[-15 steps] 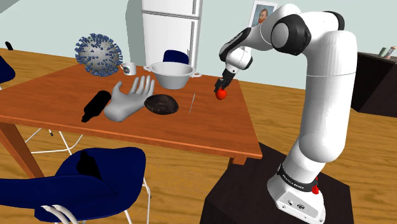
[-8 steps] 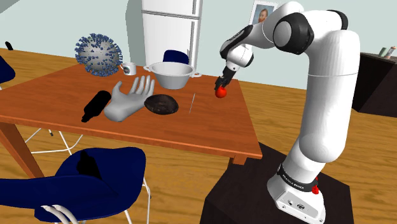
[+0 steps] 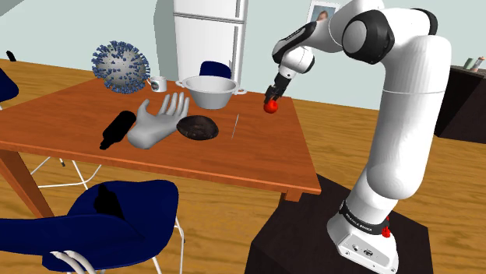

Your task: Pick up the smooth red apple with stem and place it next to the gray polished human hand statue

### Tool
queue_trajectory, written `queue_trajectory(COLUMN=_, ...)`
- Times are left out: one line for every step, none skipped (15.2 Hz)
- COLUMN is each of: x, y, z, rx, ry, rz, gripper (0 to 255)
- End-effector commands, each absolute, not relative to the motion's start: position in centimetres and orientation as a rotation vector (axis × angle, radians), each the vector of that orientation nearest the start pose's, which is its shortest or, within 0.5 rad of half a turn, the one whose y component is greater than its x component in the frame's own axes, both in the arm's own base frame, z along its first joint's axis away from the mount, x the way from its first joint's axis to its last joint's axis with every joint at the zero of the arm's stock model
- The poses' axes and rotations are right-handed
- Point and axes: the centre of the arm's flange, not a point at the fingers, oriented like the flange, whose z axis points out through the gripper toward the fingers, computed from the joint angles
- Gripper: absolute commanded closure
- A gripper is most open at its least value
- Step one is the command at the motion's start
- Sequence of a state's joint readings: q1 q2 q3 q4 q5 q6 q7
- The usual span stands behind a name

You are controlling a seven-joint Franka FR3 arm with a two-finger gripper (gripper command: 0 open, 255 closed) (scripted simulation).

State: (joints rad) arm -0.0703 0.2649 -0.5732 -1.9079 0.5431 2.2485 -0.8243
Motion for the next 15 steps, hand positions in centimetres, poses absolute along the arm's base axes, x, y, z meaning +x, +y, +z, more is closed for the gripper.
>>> queue_trajectory(x=51.7, y=-34.6, z=40.3, rx=-2.969, ry=0.165, rz=-0.449, gripper=255)
queue_trajectory(x=51.7, y=-34.6, z=40.9, rx=-2.969, ry=0.165, rz=-0.449, gripper=255)
queue_trajectory(x=51.7, y=-34.6, z=41.4, rx=-2.969, ry=0.165, rz=-0.449, gripper=255)
queue_trajectory(x=51.7, y=-34.6, z=41.9, rx=-2.969, ry=0.165, rz=-0.449, gripper=255)
queue_trajectory(x=51.7, y=-34.6, z=42.4, rx=-2.969, ry=0.165, rz=-0.449, gripper=255)
queue_trajectory(x=51.7, y=-34.6, z=43.0, rx=-2.969, ry=0.165, rz=-0.449, gripper=255)
queue_trajectory(x=51.7, y=-34.6, z=43.5, rx=-2.969, ry=0.165, rz=-0.449, gripper=255)
queue_trajectory(x=51.7, y=-34.6, z=44.0, rx=-2.969, ry=0.165, rz=-0.449, gripper=255)
queue_trajectory(x=51.7, y=-34.6, z=44.6, rx=-2.969, ry=0.165, rz=-0.449, gripper=255)
queue_trajectory(x=51.7, y=-34.6, z=45.1, rx=-2.969, ry=0.165, rz=-0.449, gripper=255)
queue_trajectory(x=51.7, y=-34.6, z=45.6, rx=-2.969, ry=0.165, rz=-0.449, gripper=255)
queue_trajectory(x=51.7, y=-34.6, z=46.1, rx=-2.969, ry=0.165, rz=-0.449, gripper=255)
queue_trajectory(x=51.7, y=-34.6, z=46.7, rx=-2.969, ry=0.165, rz=-0.449, gripper=255)
queue_trajectory(x=51.7, y=-34.6, z=47.2, rx=-2.969, ry=0.165, rz=-0.449, gripper=255)
queue_trajectory(x=51.7, y=-34.6, z=47.7, rx=-2.969, ry=0.165, rz=-0.449, gripper=255)
